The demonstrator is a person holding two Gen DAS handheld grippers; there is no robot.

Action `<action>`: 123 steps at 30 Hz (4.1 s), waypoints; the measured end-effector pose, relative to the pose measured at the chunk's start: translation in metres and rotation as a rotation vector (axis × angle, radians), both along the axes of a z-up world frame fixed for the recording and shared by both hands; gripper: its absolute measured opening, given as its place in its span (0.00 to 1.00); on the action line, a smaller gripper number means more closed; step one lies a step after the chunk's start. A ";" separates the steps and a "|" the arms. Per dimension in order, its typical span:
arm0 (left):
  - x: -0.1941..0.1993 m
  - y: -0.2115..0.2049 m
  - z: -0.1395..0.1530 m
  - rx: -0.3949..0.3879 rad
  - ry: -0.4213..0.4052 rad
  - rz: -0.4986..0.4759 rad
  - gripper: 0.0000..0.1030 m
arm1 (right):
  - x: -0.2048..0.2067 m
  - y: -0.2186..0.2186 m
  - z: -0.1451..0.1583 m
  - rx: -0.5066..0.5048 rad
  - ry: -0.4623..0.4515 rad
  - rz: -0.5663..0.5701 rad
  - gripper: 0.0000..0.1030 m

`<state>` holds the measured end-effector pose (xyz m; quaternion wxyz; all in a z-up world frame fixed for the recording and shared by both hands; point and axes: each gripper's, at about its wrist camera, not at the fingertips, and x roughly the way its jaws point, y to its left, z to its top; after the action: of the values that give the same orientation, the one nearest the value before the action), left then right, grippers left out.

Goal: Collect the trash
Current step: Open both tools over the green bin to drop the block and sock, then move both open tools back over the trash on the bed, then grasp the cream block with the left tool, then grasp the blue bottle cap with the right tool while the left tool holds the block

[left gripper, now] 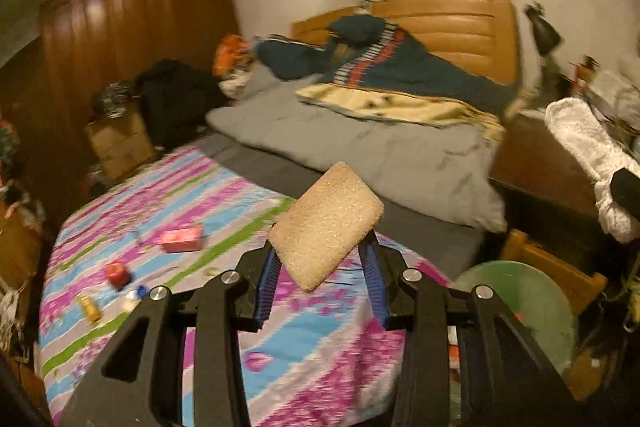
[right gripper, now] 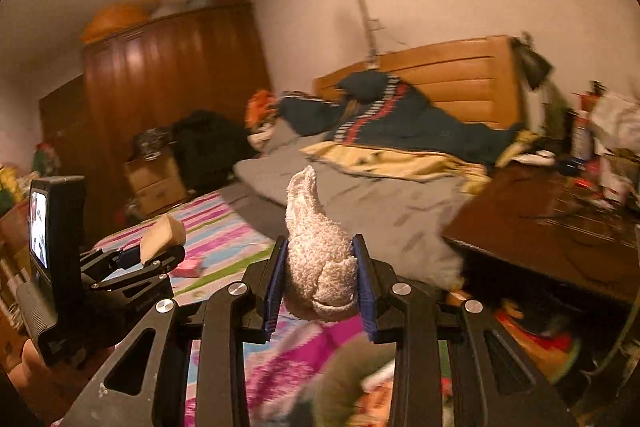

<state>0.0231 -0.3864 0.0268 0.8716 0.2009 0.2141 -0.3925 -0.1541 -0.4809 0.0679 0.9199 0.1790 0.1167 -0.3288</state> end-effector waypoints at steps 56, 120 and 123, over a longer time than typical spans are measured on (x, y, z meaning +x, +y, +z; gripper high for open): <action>0.073 0.031 -0.123 0.141 0.277 0.053 0.74 | 0.034 -0.025 -0.080 0.179 0.052 -0.020 0.67; 0.273 0.438 -0.148 -0.147 0.369 1.042 0.20 | 0.742 0.272 -0.283 0.107 0.600 0.861 0.22; 0.271 0.435 -0.149 -0.143 0.373 1.028 0.21 | 0.743 0.275 -0.282 0.064 0.597 0.873 0.54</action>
<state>0.2944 0.0484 -0.1225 0.9098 -0.0623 0.4084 0.0413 0.5886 -0.2060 -0.2139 0.8920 0.0406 0.4473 0.0519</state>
